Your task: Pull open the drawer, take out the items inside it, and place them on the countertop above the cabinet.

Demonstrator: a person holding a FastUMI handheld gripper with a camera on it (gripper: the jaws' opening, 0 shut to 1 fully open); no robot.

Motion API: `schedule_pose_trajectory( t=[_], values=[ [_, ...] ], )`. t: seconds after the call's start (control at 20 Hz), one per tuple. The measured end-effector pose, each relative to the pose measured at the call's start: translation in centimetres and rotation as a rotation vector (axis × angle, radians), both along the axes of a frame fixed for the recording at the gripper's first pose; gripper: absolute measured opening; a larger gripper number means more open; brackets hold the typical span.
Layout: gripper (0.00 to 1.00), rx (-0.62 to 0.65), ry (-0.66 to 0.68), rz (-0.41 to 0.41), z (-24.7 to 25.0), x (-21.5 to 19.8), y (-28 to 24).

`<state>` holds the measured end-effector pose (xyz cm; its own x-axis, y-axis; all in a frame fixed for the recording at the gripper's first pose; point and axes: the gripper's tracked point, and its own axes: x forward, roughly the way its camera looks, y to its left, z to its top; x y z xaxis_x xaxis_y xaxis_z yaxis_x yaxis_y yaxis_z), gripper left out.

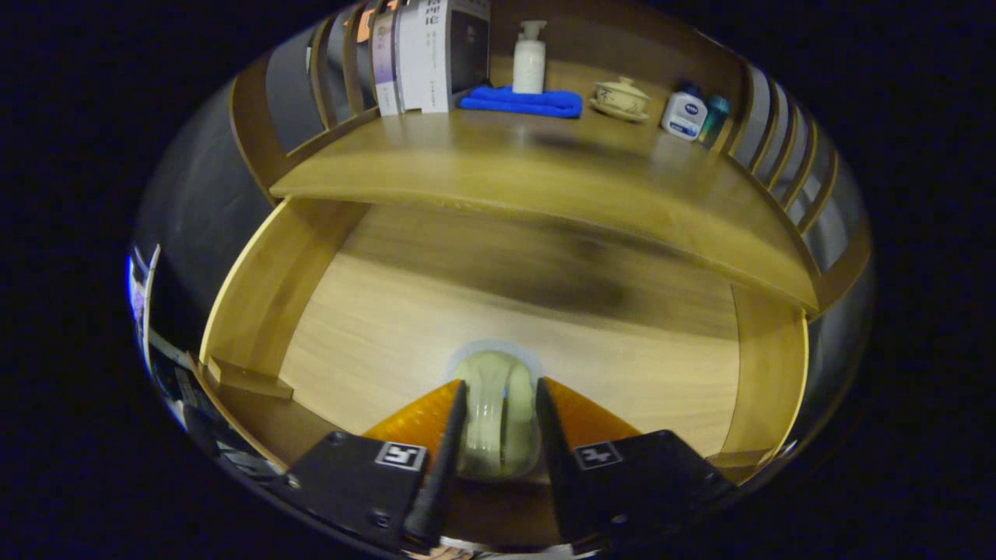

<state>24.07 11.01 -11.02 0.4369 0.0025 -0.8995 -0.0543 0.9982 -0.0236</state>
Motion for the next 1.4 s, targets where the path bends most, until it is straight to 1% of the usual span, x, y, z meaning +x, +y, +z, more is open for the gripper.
schedule_pose_trajectory(
  t=[0.05, 0.1, 0.2, 0.25, 0.55, 0.9, 1.2, 1.4],
  values=[
    [0.48, 0.017, 0.014, -0.018, -0.3, -0.1, 0.0],
    [0.35, 0.034, 0.023, -0.042, -0.4, -0.2, 0.0],
    [0.21, 0.036, -0.002, -0.021, -0.2, 0.0, -0.2],
    [0.20, 0.033, -0.013, -0.006, 0.2, 0.0, -0.2],
    [0.20, 0.011, -0.098, -0.003, 4.4, 0.3, -1.1],
    [0.19, 0.007, -0.196, -0.030, 10.2, 1.8, -2.7],
    [0.19, 0.003, -0.271, -0.073, 14.3, 5.1, -4.1],
    [0.20, 0.012, -0.264, -0.118, 15.2, 8.3, -4.6]
  ],
)
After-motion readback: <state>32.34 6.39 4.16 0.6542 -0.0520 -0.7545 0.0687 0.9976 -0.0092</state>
